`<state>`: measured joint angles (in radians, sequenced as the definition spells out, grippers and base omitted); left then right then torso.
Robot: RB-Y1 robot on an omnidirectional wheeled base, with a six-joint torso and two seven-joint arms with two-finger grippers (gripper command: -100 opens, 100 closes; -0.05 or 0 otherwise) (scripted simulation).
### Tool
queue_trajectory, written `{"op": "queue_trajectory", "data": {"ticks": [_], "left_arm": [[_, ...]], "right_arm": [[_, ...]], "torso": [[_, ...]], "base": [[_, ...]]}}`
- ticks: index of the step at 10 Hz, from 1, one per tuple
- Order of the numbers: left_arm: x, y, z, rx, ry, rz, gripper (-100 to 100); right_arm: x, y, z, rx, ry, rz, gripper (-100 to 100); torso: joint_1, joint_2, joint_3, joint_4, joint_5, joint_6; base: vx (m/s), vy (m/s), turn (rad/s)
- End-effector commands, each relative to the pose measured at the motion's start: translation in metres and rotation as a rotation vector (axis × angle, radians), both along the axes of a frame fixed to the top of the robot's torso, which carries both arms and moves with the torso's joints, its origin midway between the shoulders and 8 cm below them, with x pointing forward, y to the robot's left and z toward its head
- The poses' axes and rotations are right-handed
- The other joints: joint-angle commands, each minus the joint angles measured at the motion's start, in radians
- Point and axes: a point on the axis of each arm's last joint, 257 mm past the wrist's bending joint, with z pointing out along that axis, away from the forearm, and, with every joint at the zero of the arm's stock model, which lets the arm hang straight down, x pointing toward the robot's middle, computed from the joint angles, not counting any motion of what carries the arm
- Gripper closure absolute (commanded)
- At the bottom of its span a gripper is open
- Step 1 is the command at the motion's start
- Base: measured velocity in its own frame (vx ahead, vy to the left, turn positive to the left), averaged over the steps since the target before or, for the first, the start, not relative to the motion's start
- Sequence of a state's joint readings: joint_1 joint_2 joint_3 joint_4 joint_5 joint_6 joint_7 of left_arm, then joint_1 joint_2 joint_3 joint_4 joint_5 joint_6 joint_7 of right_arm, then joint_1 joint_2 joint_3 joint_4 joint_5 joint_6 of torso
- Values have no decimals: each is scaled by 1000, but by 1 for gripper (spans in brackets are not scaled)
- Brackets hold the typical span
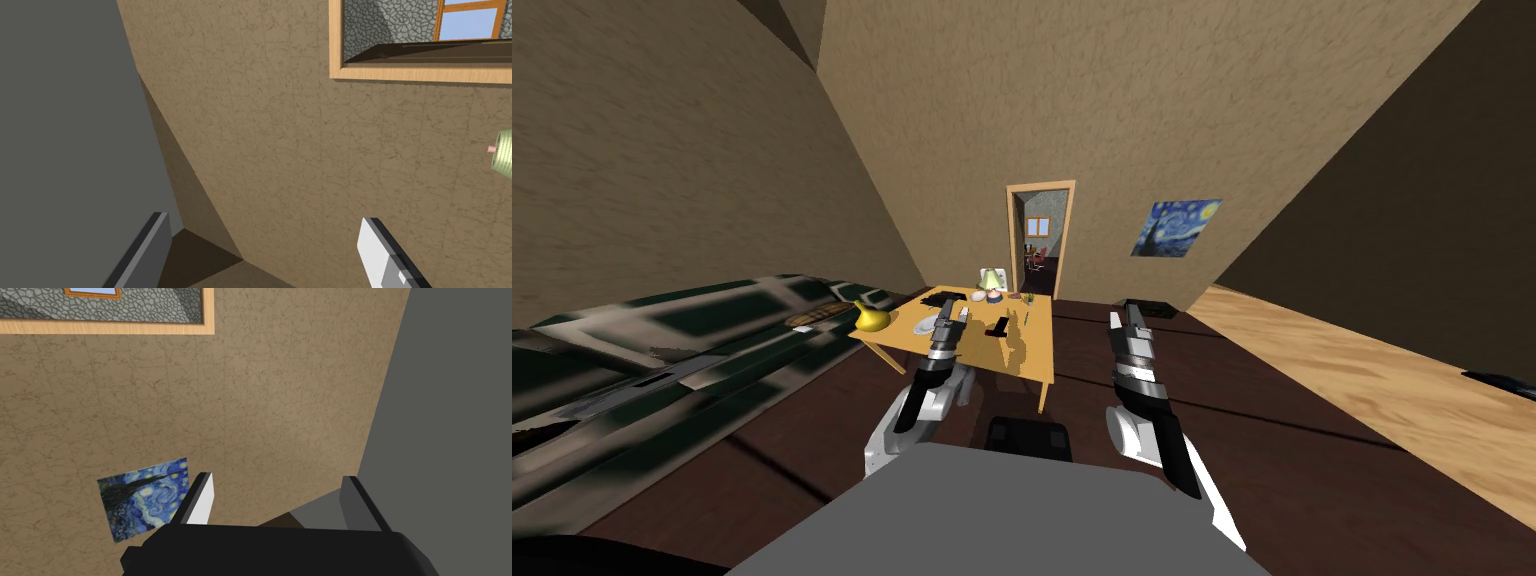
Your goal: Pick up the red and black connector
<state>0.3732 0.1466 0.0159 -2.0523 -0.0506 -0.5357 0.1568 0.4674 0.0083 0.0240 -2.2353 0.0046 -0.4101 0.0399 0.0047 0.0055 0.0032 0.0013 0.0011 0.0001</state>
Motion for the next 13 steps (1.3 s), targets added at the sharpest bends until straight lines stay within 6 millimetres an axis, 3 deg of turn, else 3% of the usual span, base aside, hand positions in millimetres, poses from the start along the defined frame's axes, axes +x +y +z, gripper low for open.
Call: {"op": "queue_trajectory", "data": {"ticks": [1, 5, 13], "left_arm": [[14, 4, -18, 7, 52, -11, -100], [45, 15, -53, 20, 150, -21, -100], [91, 47, -115, 19, 319, 0, -100]], "right_arm": [[0, 0, 0, 0, 0, 0, 0], [0, 0, 0, 0, 0, 0, 0], [0, 0, 0, 0, 0, 0, 0]], "torso": [[0, 0, 0, 0, 0, 0], [0, -3, -2, -1, 0, 0], [-1, -4, -2, -1, 0, 0]], "base": [[-73, 68, -69], [-50, 70, -53], [-33, 44, -46]]}}
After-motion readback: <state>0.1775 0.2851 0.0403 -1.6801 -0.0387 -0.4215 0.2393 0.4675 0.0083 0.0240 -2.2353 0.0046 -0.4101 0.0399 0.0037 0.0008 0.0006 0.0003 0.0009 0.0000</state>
